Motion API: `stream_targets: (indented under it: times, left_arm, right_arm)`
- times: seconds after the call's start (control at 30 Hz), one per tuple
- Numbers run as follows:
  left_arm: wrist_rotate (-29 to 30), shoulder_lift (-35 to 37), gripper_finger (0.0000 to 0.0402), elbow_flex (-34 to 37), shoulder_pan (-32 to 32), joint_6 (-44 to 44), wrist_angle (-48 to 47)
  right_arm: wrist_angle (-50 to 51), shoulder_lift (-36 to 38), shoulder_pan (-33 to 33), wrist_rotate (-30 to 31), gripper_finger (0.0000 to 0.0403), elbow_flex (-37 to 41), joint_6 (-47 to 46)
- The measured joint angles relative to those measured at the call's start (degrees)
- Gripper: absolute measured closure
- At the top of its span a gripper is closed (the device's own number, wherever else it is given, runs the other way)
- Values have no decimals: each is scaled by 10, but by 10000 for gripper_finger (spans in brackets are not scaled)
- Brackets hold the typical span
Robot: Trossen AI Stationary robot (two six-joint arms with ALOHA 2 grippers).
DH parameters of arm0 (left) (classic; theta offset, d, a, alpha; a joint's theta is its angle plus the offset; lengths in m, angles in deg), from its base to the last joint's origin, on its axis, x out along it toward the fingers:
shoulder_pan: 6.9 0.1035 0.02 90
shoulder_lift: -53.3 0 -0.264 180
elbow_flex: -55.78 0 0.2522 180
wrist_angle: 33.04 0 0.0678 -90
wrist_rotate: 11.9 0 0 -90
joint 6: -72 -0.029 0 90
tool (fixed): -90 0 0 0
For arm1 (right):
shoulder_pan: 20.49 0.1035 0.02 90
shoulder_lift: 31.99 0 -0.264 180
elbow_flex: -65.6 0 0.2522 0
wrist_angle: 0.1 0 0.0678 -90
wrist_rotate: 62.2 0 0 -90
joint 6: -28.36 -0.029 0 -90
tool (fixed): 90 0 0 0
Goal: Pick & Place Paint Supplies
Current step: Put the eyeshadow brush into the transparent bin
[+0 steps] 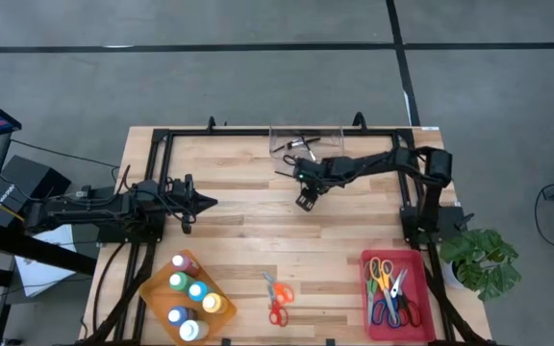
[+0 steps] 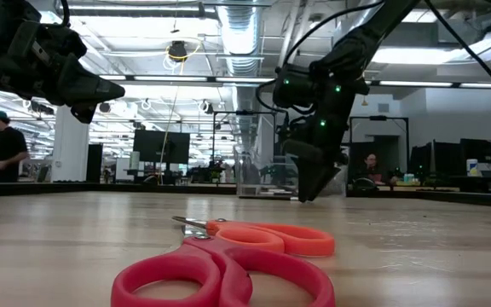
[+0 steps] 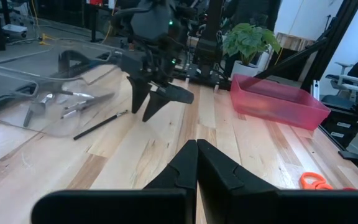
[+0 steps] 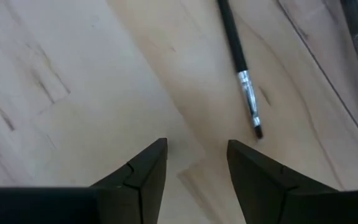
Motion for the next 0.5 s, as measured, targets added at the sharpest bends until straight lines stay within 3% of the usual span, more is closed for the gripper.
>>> stream_targets:
  times: [0.3,0.5]
  left_arm:
    - [0,0,401,0,0,0,0]
    - [0,0,402,0,0,0,0]
  right_arm:
    - [3,0,18,3,240,0,2]
    - [14,7,75,37,252,0,17]
